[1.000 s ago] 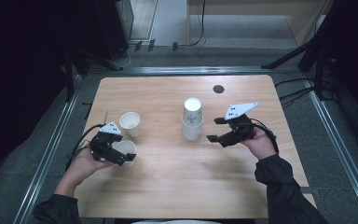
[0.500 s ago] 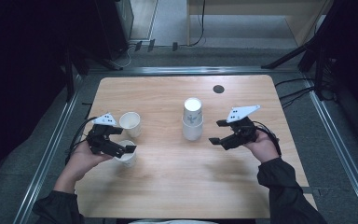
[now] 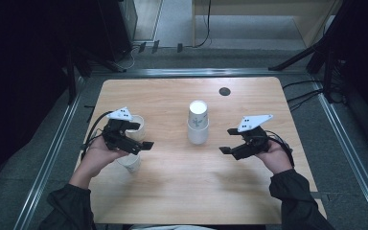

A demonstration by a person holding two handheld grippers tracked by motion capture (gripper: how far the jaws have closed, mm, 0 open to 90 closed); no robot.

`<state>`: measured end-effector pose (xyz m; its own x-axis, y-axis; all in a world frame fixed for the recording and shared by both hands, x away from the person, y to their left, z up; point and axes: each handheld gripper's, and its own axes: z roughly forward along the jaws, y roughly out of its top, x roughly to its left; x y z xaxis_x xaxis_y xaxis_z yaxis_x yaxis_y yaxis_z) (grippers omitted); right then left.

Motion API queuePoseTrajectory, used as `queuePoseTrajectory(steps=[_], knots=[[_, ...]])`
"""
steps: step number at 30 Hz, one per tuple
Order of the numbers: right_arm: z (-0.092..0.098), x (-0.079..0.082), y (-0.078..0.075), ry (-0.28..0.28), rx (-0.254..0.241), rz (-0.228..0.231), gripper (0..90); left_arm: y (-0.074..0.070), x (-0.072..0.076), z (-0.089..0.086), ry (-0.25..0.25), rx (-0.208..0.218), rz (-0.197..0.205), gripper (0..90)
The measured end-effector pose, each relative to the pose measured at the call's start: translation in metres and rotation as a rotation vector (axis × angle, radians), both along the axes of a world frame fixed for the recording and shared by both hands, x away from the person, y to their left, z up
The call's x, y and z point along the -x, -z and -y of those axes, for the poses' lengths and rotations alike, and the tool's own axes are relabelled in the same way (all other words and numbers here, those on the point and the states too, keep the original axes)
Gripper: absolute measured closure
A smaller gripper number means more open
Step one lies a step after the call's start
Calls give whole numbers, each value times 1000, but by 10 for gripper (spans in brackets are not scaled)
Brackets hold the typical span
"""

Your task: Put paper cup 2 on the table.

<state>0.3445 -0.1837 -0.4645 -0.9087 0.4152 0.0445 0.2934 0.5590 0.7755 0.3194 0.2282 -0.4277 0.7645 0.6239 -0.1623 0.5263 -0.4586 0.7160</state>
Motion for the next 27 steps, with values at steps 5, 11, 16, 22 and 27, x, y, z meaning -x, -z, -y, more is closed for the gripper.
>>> queuePoseTrajectory(steps=[5,11,16,22,27], knots=[[1,5,2,-13,3,-2,245,-4,-4,16,15,3,2,28],[4,13,4,-16,11,-1,245,-9,-6,34,18,13,25,28],[7,19,0,1,-3,5,242,-8,-6,44,7,25,31,28],[11,20,1,23,-5,6,242,-7,-5,58,30,30,36,28],[12,20,1,25,-10,0,242,-5,-3,71,32,18,36,28]])
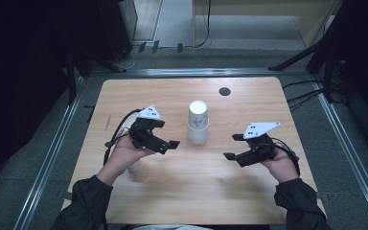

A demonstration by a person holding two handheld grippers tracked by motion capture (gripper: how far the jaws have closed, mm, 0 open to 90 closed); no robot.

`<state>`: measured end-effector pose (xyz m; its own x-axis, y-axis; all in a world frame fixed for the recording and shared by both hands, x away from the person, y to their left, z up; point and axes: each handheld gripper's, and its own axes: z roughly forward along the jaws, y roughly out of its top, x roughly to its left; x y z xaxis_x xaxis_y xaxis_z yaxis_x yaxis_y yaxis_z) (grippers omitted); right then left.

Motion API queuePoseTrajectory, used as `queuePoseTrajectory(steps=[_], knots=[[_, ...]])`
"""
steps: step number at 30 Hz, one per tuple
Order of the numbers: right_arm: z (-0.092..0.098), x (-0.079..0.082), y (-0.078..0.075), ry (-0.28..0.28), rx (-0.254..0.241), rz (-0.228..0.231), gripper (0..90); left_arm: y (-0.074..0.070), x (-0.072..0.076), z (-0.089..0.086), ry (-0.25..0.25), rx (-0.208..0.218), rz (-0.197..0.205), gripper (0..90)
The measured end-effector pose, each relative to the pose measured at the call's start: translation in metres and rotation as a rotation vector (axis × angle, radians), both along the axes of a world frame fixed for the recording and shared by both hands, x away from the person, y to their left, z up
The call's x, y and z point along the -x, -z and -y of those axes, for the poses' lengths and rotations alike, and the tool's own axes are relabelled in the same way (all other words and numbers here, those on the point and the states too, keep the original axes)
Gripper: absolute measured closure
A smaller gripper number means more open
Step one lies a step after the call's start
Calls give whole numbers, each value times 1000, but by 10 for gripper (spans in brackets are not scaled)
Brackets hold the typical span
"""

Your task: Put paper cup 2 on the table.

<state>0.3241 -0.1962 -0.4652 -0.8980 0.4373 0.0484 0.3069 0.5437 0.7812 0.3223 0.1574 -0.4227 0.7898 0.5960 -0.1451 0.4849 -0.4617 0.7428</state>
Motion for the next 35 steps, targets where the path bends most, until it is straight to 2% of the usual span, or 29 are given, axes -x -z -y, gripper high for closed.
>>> queuePoseTrajectory(steps=[3,8,12,24,32,35], knots=[[-1,1,0,-3,2,-2,242,2,2,6,8,10,-7,29],[-2,2,0,-11,4,0,242,3,6,16,12,1,-4,29],[-4,2,0,-18,6,2,242,4,8,22,19,15,-11,29],[-11,4,2,-39,14,-3,242,11,12,40,38,-4,3,29],[-12,4,2,-43,21,-4,242,16,12,45,39,-29,1,29],[-12,4,2,-43,20,-4,242,16,12,44,33,-22,0,29]])
